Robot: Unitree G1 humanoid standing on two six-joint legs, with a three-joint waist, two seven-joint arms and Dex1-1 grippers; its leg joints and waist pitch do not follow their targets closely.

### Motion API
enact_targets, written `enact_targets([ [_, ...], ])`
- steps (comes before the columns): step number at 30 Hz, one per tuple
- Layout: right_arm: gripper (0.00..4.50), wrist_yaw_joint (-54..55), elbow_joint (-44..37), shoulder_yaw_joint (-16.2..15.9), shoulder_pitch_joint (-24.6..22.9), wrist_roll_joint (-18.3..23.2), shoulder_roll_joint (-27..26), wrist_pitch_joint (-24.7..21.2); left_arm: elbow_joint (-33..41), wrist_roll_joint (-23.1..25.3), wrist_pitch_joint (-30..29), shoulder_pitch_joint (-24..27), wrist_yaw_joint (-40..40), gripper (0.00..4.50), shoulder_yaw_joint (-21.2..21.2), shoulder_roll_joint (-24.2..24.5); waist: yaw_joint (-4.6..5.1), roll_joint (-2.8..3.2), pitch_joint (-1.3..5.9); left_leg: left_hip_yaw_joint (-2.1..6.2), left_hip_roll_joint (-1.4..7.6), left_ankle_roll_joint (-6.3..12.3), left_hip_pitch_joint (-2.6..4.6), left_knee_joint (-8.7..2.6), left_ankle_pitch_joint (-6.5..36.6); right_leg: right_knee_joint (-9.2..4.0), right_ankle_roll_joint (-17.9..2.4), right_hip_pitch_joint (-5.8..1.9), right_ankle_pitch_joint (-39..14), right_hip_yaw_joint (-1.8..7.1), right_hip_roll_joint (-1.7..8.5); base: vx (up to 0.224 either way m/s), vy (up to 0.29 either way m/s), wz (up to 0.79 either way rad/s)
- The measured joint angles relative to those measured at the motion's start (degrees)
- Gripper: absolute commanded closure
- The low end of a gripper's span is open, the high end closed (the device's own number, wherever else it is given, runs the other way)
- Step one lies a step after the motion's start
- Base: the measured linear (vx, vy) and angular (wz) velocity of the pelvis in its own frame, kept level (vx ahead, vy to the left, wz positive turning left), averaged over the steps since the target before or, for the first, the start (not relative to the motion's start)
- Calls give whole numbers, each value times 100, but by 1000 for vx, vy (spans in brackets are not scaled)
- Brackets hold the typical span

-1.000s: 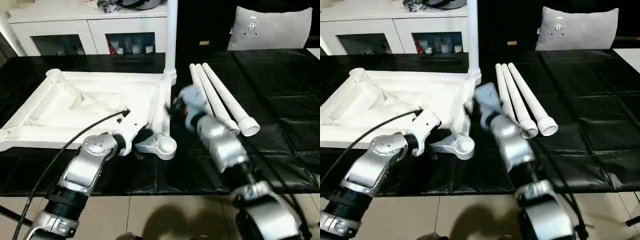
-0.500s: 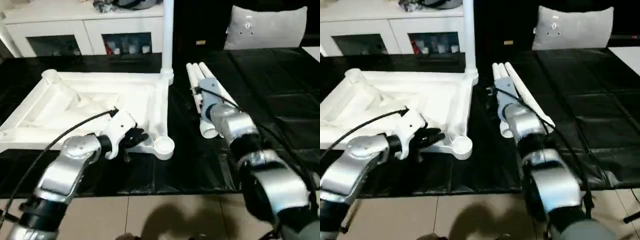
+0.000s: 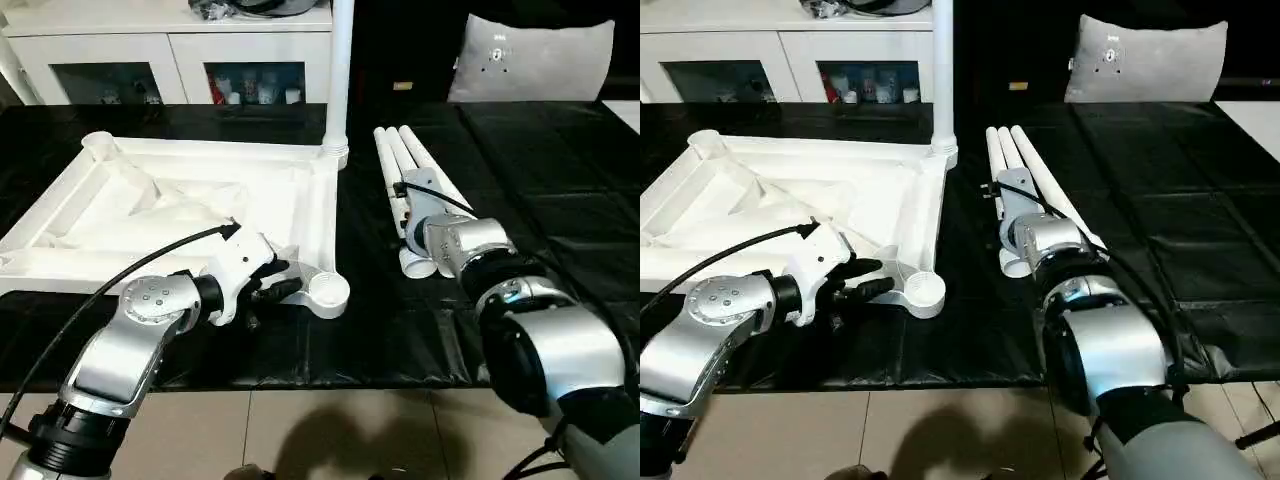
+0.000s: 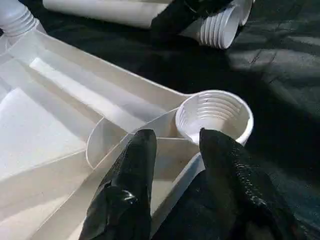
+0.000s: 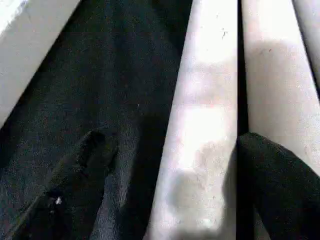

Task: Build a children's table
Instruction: Pick table leg

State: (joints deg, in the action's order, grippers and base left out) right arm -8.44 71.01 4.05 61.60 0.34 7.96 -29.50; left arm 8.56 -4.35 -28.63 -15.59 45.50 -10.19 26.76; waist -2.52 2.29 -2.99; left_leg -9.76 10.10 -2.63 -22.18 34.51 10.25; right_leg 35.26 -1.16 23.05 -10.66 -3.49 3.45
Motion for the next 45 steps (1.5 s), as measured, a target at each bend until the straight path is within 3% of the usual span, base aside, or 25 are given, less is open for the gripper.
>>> enact_targets([
  [3, 81, -109, 153, 1, 104, -5, 36, -121, 112, -58, -80, 76, 61, 283, -33, 73, 0, -2, 1, 0, 0, 0, 2, 2, 0, 2, 0, -1, 0, 0, 0, 0, 0, 0],
  [10, 158, -324, 275, 47, 171, -4, 188, -384, 184, -104, -185, 141, 165, 283, -111, 99, -64, -8, 5, 0, 0, 0, 6, 5, 0, 7, 0, -3, 0, 0, 0, 0, 0, 0],
  [21, 245, -584, 343, 32, 209, -37, 259, -499, 194, -215, -252, 136, 245, 283, -112, 180, -84, -13, 8, 0, 1, -1, 9, 7, 0, 9, 0, -5, 0, 1, 0, 0, 0, 0],
  [29, 262, -587, 344, 63, 208, -63, 265, -510, 194, -222, -252, 106, 233, 283, -155, 178, -85, -13, 8, 0, 1, -1, 9, 7, 0, 9, 0, -6, 0, 0, 0, 0, 0, 0],
  [34, 263, -552, 369, 309, 208, 101, 303, -494, 193, -219, -233, 107, 155, 283, -152, 168, -83, -16, 7, -1, 1, -1, 9, 8, 0, 10, 0, -5, 0, 1, 0, 0, 0, 0],
  [41, 263, -11, 330, 1026, 161, 675, 301, -49, 173, -217, -76, 83, -140, 283, -78, -65, -83, -15, 1, -3, 2, -2, -5, 8, -1, 11, 0, 8, 0, 1, 0, 0, 0, 0],
  [45, 263, -157, -405, 1426, -56, 1097, 146, 1210, 16, -219, 168, -111, -416, 283, 50, -326, -84, 10, -14, -4, 3, -1, -9, 9, -1, 13, 0, 12, 1, 1, 0, 0, 0, 0],
])
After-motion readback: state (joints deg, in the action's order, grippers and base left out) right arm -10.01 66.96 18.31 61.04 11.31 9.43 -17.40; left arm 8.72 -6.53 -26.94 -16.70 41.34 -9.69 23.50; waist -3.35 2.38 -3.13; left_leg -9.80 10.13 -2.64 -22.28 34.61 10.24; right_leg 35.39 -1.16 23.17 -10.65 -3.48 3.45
